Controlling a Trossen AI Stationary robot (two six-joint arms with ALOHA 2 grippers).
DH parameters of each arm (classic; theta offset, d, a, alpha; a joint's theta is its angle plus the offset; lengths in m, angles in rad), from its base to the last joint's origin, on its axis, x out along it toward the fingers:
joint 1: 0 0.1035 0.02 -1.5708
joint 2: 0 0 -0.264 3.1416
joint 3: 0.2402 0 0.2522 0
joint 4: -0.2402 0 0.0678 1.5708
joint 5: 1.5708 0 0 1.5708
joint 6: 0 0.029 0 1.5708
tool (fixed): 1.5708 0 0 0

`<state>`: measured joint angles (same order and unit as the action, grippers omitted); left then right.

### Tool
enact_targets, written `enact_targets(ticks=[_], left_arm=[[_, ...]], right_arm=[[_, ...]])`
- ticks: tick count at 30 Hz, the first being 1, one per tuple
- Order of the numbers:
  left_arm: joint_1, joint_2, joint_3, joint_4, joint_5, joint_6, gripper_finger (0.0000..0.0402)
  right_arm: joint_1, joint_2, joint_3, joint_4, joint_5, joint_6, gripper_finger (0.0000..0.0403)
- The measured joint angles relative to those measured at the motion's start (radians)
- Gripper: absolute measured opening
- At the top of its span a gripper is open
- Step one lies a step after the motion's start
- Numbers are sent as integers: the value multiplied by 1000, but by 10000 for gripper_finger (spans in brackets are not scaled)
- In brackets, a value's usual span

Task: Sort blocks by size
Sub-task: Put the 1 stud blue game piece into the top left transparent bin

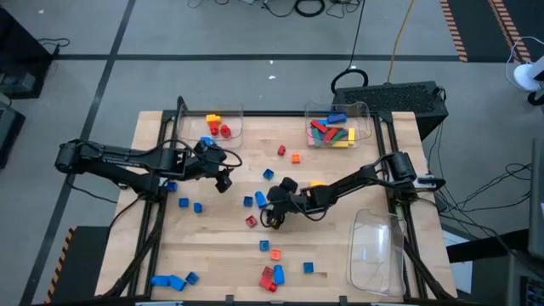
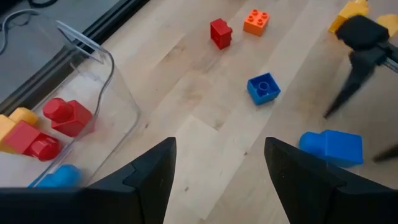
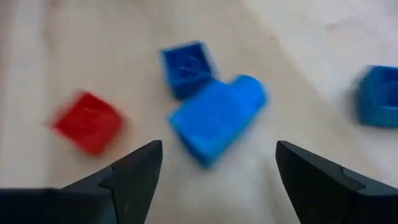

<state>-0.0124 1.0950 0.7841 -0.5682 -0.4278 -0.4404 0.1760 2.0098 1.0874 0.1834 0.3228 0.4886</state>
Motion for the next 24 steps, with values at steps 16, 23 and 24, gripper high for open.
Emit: enact_targets(ticks=[16, 23, 24], left_arm=[[-11, 0, 0, 1, -23, 0, 246], [-11, 0, 0, -5, -27, 0, 246], [-11, 0, 0, -9, -27, 0, 246]], right_arm=[[26, 56, 12, 174, 115, 103, 300], [28, 121, 60, 133, 115, 103, 298], [28, 121, 61, 114, 121, 103, 295]])
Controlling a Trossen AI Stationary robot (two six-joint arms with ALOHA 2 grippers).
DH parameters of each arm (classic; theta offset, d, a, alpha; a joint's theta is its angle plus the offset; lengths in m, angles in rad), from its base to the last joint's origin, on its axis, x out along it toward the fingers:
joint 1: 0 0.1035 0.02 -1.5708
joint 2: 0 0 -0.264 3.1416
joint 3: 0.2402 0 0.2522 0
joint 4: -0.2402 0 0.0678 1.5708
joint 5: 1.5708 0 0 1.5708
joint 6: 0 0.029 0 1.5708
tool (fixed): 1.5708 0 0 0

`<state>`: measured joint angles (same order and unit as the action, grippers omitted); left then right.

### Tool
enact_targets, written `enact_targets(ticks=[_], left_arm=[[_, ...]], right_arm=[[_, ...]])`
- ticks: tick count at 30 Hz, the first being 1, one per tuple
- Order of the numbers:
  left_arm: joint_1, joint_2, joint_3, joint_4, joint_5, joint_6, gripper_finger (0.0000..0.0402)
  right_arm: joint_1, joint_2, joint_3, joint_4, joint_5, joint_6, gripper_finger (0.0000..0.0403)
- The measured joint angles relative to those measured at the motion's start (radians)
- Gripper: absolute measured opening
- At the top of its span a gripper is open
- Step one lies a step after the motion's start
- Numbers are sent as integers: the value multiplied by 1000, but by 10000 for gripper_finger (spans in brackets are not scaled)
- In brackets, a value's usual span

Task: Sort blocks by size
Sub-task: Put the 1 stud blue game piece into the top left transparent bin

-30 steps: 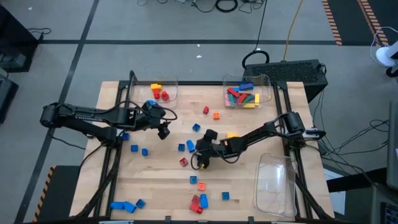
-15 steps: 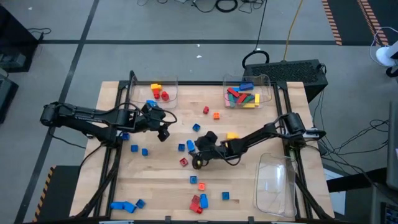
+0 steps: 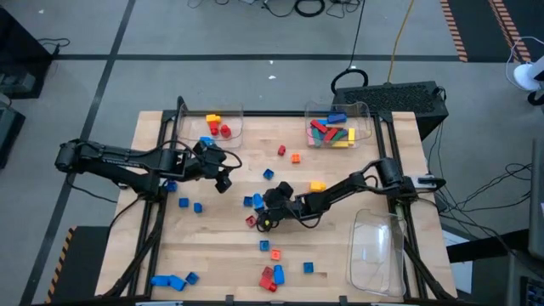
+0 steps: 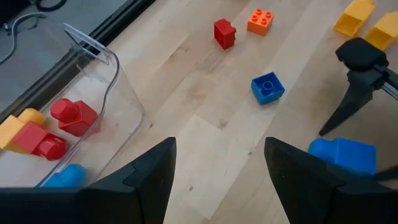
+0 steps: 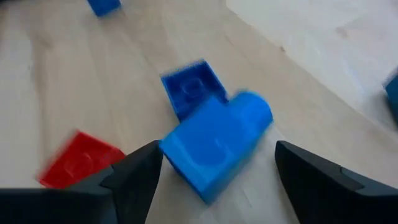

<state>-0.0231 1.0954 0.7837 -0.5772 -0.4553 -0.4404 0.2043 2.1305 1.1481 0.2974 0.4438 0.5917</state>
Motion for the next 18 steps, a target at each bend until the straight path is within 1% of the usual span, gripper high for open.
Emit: enact_targets(ticks=[5, 7, 10, 14, 18], left_arm=[[0, 0, 0, -9, -1, 0, 246], [0, 0, 0, -9, -1, 0, 246], [0, 0, 0, -9, 0, 0, 246], [0, 0, 0, -8, 0, 0, 246], [0, 0, 0, -8, 2, -9, 246]], right_arm=[[0, -2, 2, -78, 45, 14, 273], [-1, -8, 2, -117, 56, 5, 257], [-1, -8, 2, -125, 63, -10, 229], [-1, -8, 1, -108, 59, -34, 196], [-2, -8, 1, -80, 17, -54, 191]])
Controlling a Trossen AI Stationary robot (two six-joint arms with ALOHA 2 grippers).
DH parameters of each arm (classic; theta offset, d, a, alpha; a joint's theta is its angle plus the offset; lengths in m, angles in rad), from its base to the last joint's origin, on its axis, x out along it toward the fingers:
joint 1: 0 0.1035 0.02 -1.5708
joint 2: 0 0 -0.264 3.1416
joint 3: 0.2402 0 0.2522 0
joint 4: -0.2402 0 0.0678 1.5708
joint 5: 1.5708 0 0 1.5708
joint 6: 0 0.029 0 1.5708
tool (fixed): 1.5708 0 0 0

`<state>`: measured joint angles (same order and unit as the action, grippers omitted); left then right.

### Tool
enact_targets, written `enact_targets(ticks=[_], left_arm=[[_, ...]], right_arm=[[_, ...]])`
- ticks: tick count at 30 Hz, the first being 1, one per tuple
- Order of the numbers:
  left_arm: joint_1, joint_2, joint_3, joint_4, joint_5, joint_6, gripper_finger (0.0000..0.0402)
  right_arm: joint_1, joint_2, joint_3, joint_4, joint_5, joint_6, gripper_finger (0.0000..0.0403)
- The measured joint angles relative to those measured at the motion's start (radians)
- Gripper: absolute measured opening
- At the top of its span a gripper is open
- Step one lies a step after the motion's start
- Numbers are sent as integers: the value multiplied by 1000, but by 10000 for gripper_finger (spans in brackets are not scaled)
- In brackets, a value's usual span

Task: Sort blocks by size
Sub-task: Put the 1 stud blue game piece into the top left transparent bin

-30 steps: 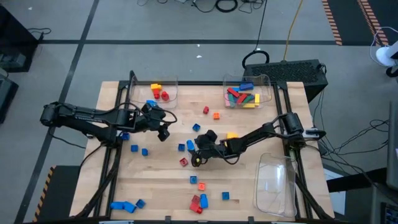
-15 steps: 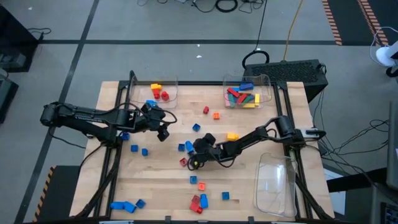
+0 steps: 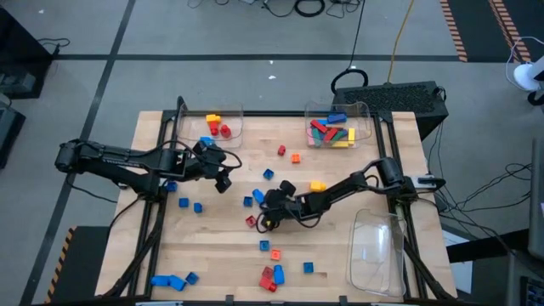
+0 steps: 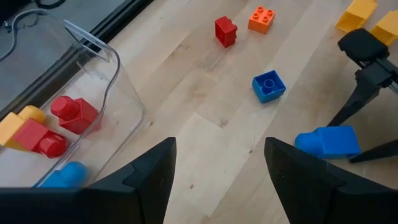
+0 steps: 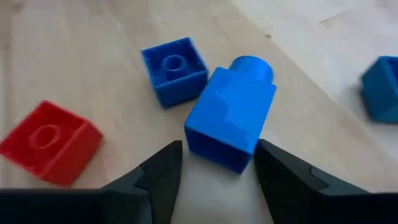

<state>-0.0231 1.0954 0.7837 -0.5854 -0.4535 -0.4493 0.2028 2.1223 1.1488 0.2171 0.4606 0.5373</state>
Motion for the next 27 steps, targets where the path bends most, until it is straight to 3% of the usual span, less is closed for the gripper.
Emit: enact_targets(ticks=[10, 14, 19, 27], left_arm=[[-10, 0, 0, 0, 7, -17, 246], [-11, 0, 0, 0, 6, -17, 246], [-11, 0, 0, 0, -3, -17, 246], [-22, 0, -11, 12, -5, -17, 246]], right_arm=[[-21, 0, 0, 44, -43, 19, 298], [-27, 0, 0, 86, -12, 20, 317], [-39, 1, -1, 69, -10, 28, 289], [-51, 1, -1, 40, -9, 27, 187]])
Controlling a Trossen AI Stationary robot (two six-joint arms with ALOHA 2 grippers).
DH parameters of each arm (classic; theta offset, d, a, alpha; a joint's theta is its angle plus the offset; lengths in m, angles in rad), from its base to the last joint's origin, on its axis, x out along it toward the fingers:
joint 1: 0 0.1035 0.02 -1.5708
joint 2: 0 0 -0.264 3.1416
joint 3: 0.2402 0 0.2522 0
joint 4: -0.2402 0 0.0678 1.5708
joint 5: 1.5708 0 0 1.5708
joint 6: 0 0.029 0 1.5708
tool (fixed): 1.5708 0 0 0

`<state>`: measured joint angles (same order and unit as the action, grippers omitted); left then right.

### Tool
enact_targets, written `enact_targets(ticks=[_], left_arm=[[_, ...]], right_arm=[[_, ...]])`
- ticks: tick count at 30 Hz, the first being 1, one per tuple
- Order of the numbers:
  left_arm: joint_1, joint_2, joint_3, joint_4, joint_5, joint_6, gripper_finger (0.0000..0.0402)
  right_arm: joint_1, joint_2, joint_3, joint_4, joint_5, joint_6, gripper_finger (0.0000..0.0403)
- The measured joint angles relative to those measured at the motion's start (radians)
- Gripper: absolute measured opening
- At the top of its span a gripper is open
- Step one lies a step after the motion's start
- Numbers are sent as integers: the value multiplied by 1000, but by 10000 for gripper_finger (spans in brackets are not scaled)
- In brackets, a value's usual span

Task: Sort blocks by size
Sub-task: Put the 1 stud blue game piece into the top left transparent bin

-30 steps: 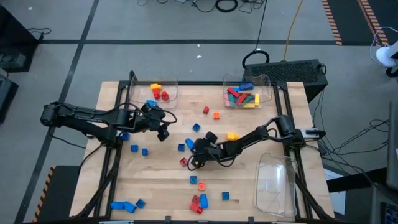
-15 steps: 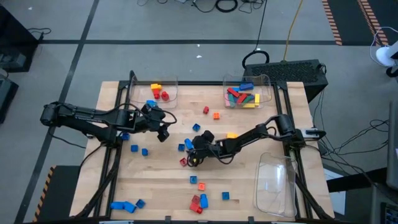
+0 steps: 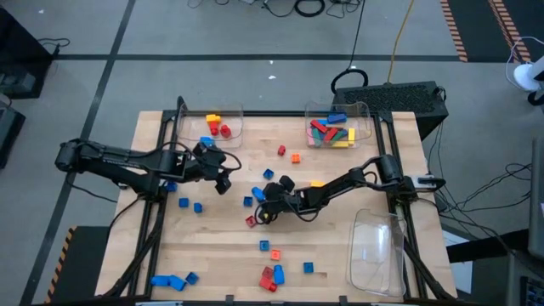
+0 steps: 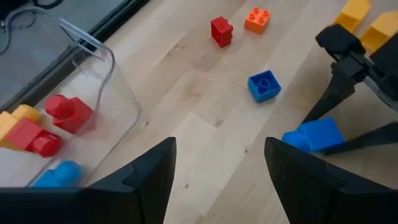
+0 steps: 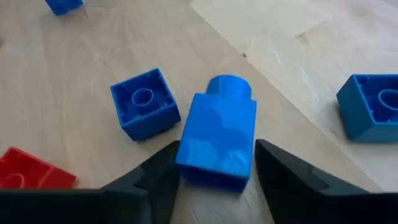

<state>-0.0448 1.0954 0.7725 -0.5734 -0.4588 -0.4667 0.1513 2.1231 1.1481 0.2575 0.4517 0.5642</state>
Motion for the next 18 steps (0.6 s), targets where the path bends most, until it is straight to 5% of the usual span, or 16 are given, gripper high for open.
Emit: enact_targets(ticks=[7, 13, 18], left_arm=[[-52, 0, -164, 253, 31, 83, 246], [-105, 0, -287, 519, 88, 258, 246], [-124, 0, -317, 566, 122, 319, 246]], right_arm=[[0, 0, 1, -7, -7, -118, 104], [8, 0, 1, 2, -4, -240, 104], [9, -10, 1, 48, -11, -318, 108]])
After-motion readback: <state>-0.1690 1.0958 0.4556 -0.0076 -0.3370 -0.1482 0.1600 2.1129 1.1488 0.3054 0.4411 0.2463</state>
